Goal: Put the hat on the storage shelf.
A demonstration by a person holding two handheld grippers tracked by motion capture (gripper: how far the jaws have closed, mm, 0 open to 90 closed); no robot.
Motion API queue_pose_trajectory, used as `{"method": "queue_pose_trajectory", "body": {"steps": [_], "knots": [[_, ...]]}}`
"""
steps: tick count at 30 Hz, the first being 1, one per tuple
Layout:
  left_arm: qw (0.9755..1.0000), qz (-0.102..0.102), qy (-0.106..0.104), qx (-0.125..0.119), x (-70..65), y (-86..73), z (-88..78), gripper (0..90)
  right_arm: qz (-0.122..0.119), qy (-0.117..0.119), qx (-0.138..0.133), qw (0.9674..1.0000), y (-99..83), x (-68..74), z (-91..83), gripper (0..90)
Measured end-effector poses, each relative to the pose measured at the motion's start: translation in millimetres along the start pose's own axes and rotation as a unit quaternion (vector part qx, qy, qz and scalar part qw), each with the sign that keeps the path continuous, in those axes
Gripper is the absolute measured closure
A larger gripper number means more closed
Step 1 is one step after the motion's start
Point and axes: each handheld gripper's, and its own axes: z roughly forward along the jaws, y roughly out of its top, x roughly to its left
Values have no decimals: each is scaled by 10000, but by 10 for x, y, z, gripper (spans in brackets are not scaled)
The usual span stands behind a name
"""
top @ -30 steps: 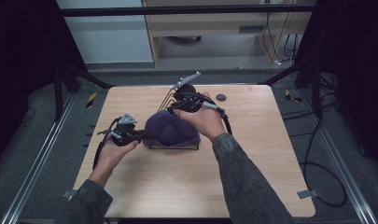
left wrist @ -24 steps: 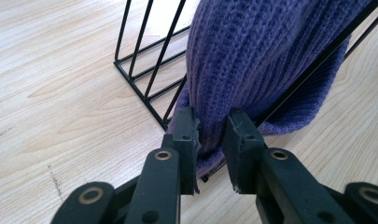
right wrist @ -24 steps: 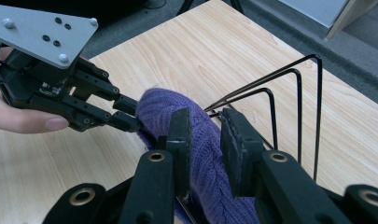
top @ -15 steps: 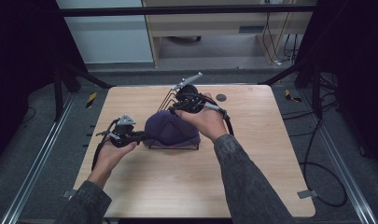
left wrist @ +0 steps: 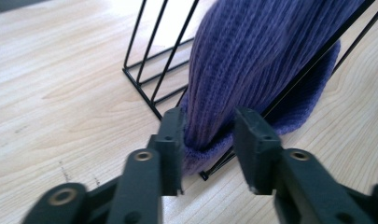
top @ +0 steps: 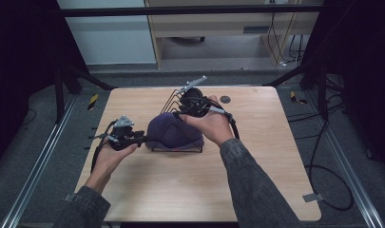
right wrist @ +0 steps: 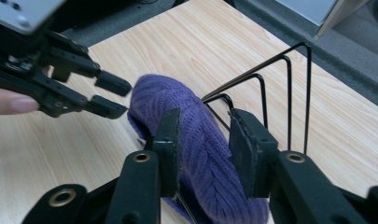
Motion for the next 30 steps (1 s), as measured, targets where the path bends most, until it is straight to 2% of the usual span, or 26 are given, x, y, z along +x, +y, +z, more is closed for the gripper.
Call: {"method": "queue_pose_trajectory", "body": {"steps": [3,5,9,11,15,18,20,22,23,27,28,30], "knots": [[9999,-10,98,-41,-12,9,-29,490,-5,-25,-16,10000,-18,-6,-13,621],[9998,-18,185,-98,-25,20,-60,462,12,-50,-20,10000,-37,-8,-26,601],[9995,-137,160,-227,-45,42,-138,311,63,-117,-45,9999,-79,-11,-67,545],[9993,-212,161,-254,-38,42,-167,254,71,-153,-44,9998,-94,-16,-96,520],[9979,-458,337,-305,28,35,-238,131,129,-242,-85,9996,-124,-30,-174,447],[9966,-582,467,-341,81,-15,-297,88,155,-369,-140,9991,-153,-52,-249,404],[9962,-627,483,-355,91,-48,-310,71,173,-415,-158,9989,-163,-62,-275,385],[9950,-766,499,-391,102,-197,-312,60,295,-533,-240,9979,-182,-93,-331,317],[9950,-766,499,-391,102,-197,-312,60,295,-533,-240,9979,-182,-93,-331,317],[9942,-860,586,-289,104,-457,-268,59,318,-692,-339,9965,-196,-130,-406,229],[9942,-860,586,-289,104,-457,-268,59,325,-722,-366,9962,-196,-137,-420,211],[9942,-888,586,-172,129,-568,-234,59,353,-767,-412,9956,-196,-149,-455,192]]}}
